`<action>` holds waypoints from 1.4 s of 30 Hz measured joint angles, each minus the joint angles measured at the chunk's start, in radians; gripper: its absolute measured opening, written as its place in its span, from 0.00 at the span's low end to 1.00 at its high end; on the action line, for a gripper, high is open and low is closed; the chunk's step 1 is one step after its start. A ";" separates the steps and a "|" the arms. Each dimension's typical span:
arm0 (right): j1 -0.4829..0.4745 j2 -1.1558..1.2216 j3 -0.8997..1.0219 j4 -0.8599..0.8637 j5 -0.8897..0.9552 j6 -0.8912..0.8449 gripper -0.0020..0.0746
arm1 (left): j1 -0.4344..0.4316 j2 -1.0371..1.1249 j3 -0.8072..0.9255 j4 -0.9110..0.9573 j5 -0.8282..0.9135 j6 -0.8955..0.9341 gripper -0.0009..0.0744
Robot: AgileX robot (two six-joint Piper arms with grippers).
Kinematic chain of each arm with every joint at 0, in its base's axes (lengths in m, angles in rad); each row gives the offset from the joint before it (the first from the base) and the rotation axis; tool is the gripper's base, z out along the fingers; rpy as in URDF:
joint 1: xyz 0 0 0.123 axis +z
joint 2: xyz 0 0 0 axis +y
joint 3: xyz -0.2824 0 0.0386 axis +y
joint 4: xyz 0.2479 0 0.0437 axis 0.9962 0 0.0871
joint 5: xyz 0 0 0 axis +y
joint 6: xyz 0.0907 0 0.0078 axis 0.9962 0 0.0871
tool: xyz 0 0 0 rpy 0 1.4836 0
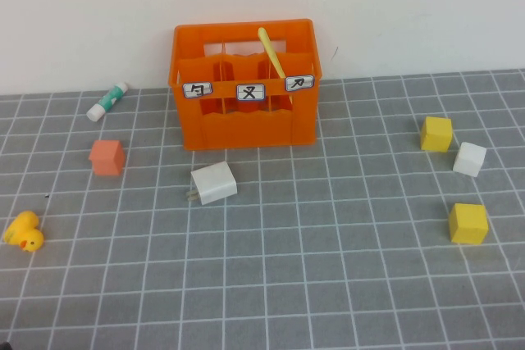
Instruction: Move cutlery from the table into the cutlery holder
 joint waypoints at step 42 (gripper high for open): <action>0.000 0.000 0.000 0.000 0.000 0.000 0.02 | 0.068 0.000 -0.001 -0.008 0.004 0.000 0.01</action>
